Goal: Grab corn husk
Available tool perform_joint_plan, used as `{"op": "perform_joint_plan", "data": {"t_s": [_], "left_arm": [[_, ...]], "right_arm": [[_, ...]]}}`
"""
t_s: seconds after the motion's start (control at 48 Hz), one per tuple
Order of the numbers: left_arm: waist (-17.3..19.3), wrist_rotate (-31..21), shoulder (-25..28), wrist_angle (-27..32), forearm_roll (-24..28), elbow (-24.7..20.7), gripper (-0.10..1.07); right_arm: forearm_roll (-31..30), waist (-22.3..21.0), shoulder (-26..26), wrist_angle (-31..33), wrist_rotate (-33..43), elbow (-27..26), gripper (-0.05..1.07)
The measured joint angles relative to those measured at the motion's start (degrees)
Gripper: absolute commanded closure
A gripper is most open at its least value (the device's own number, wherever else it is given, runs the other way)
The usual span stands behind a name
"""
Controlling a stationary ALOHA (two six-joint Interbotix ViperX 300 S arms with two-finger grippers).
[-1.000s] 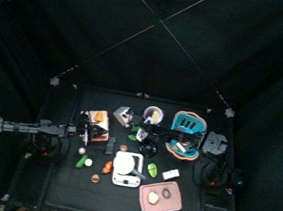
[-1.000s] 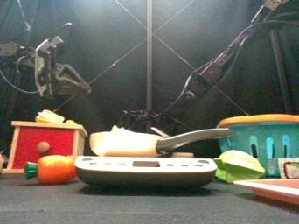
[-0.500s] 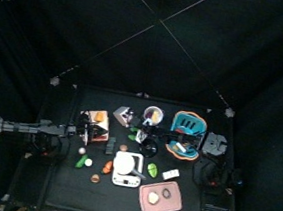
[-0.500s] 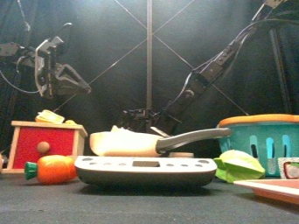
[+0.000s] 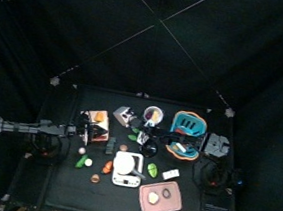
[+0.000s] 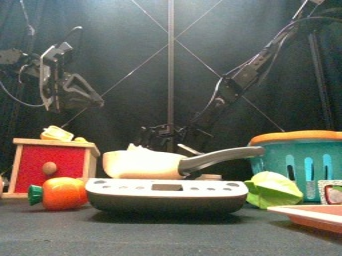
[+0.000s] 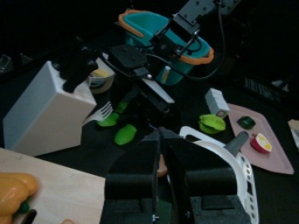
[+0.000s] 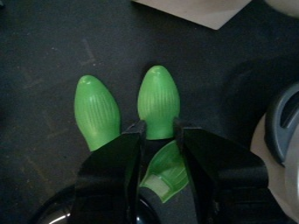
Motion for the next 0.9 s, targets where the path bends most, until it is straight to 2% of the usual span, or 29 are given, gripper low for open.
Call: {"op": "perform_joint_plan", "data": {"t_s": [0.271, 0.521, 0.667, 0.896], "left_arm": [[0.00, 0.00, 0.00, 0.00, 0.00, 0.09, 0.48], [0.00, -0.09, 0.00, 0.00, 0.00, 0.35, 0.48], [0.00, 0.00, 0.00, 0.00, -0.44, 0.44, 0.48], [0.00, 0.09, 0.00, 0.00, -0.70, 0.44, 0.48]], "right_arm": [[0.53, 0.62, -1.05, 0.70, 0.35, 1.05, 0.34], [2.29, 3.08, -4.57, 1.23, 0.35, 4.22, 0.34], [2.29, 3.60, -6.33, 0.88, 0.09, 4.39, 0.34], [2.46, 3.34, -6.42, 0.35, 0.35, 4.39, 0.32]]}}
